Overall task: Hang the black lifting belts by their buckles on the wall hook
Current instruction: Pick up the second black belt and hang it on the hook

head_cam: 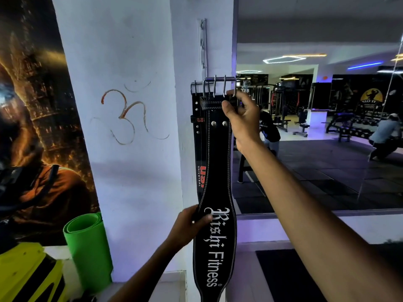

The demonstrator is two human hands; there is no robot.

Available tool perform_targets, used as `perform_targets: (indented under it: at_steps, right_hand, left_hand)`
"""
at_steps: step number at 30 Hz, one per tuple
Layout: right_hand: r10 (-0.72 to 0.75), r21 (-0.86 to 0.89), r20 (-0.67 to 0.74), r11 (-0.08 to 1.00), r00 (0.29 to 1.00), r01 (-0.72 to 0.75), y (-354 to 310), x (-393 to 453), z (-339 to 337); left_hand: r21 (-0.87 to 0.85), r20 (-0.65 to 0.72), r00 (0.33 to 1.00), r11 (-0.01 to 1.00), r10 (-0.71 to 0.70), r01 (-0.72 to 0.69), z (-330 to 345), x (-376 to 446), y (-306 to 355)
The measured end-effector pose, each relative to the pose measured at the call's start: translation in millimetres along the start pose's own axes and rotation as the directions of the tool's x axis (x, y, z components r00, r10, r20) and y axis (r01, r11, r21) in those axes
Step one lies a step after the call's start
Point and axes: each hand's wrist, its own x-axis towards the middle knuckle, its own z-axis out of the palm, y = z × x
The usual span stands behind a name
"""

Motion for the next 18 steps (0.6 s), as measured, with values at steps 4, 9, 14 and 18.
perform_targets:
  at_steps: [4, 9, 14, 18]
  right_hand:
    - [0.010, 0.009, 0.033, 1.000, 0.999, -0.011, 9, -4, 2]
    - [0.067, 0.071, 0.100, 0.995, 0.993, -0.075, 16, -7, 1]
    - [0.119, 0.046, 0.073, 0.991, 0.990, -0.123, 14, -12, 5]
    - [0.073, -0.084, 0.000, 0.994, 0.997, -0.072, 8, -16, 2]
  left_hand:
    - [-0.038, -0.224, 0.956, 0.979, 0.188, -0.201, -15, 33, 63]
    - [0.031, -0.473, 0.797, 0.912, 0.375, -0.410, -54, 78, 149]
    - [0.032, -0.376, 0.812, 0.883, 0.445, -0.469, -65, 93, 184]
    - [-0.018, -0.477, 0.787, 0.891, 0.391, -0.454, -53, 94, 183]
